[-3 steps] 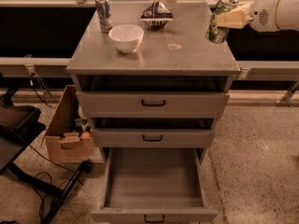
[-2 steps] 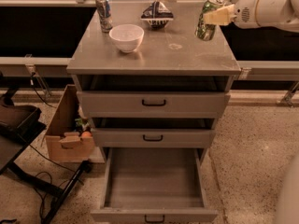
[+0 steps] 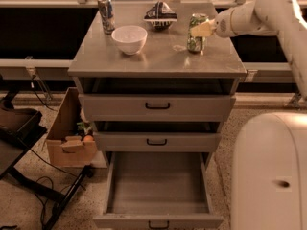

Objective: Pick green can from bottom drawer and place on counter

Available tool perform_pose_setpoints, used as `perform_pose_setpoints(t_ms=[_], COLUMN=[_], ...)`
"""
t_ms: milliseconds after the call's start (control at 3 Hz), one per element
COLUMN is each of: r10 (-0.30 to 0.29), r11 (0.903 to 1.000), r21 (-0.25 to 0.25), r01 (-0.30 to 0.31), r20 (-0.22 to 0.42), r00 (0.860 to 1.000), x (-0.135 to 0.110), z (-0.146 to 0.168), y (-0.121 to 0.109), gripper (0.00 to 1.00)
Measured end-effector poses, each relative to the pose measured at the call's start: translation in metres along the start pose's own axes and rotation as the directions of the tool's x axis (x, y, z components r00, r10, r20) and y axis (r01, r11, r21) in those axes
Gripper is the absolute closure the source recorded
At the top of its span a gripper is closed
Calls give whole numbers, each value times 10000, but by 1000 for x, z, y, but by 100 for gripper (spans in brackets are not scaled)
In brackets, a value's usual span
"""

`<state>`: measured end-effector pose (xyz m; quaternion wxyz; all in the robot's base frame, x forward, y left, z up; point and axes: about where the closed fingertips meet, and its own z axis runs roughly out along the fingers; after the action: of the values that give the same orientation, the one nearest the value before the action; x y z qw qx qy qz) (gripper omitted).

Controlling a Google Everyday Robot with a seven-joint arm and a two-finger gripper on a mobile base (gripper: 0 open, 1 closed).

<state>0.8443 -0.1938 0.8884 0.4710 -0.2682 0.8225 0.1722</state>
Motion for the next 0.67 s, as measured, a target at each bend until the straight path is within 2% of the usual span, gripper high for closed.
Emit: perform_pose_setpoints(t_ms=[333, 667], r10=[-34, -34], r11=[10000, 10000], r21=[18, 17], r01=[34, 34], r20=[-78, -78], r00=[10000, 10000], x=[-2, -3], z=[2, 2], y=[0, 0], gripper=[100, 87])
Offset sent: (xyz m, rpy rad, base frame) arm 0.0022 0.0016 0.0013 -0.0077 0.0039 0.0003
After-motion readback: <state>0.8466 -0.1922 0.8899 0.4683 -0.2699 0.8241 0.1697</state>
